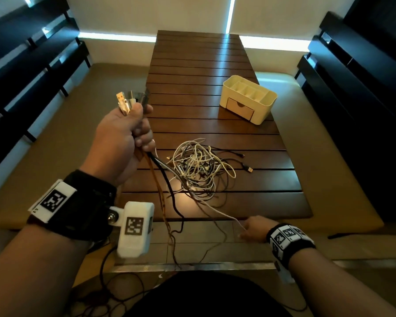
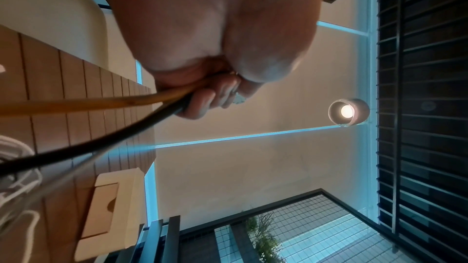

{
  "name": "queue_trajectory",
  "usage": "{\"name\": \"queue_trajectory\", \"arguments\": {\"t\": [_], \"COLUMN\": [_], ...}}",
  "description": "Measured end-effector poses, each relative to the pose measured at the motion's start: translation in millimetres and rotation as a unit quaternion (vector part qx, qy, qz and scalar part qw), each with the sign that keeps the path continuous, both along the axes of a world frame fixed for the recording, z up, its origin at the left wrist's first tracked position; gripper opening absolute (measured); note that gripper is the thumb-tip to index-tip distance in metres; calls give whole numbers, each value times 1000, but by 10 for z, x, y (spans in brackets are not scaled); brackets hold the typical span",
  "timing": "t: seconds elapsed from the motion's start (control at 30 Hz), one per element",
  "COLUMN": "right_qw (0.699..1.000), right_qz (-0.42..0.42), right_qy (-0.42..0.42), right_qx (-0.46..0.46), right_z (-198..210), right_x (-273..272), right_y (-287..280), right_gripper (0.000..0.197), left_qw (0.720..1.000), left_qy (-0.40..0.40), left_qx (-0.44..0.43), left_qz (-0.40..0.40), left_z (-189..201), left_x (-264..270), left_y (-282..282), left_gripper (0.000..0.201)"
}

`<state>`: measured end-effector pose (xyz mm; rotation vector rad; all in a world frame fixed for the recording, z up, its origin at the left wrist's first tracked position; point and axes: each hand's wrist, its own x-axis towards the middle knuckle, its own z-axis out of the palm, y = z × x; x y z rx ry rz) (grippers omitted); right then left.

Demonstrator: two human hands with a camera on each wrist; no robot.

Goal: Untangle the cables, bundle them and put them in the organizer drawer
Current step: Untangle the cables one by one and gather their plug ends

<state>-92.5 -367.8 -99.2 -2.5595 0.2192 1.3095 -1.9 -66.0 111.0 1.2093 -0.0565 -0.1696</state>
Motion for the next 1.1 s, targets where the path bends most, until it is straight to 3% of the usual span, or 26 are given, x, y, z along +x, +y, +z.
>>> {"name": "queue_trajectory", "arguments": {"t": [0.1,0.2,0.33,0.5,0.6,0.67,0.8,0.9,1.0,1.1], "right_qw": [1000,998,990,902,853,835,880,919,956,953], "right_qz": [5,7,21,-34,-51,-57,-29,-4,73,30], "right_qy": [-4,10,-62,-216,-218,-201,-158,-116,-91,-136], "right_qx": [30,70,127,371,472,510,448,376,268,269], "right_z": [28,197,576,1054,1191,1172,974,745,726,933], "right_x": [18,99,181,223,259,271,244,212,234,292], "right_y": [90,282,554,903,1110,1171,1182,1103,973,780], "right_gripper": [31,75,76,80,71,49,8,22,31,64], "left_qw": [1000,1000,999,997,996,995,993,992,991,990], "left_qy": [10,16,26,33,32,29,7,-7,-18,-29], "left_qx": [8,8,-3,-21,-34,-46,-79,-90,-103,-85], "left_qz": [-11,-25,-42,-67,-81,-86,-90,-83,-85,-106], "left_z": [-74,-134,-227,-283,-268,-246,-166,-151,-192,-299], "left_x": [-32,-79,-138,-223,-239,-242,-222,-178,-156,-152], "left_y": [-55,-141,-215,-296,-300,-292,-238,-190,-154,-155], "left_gripper": [23,23,23,23,23,23,23,22,21,19]}}
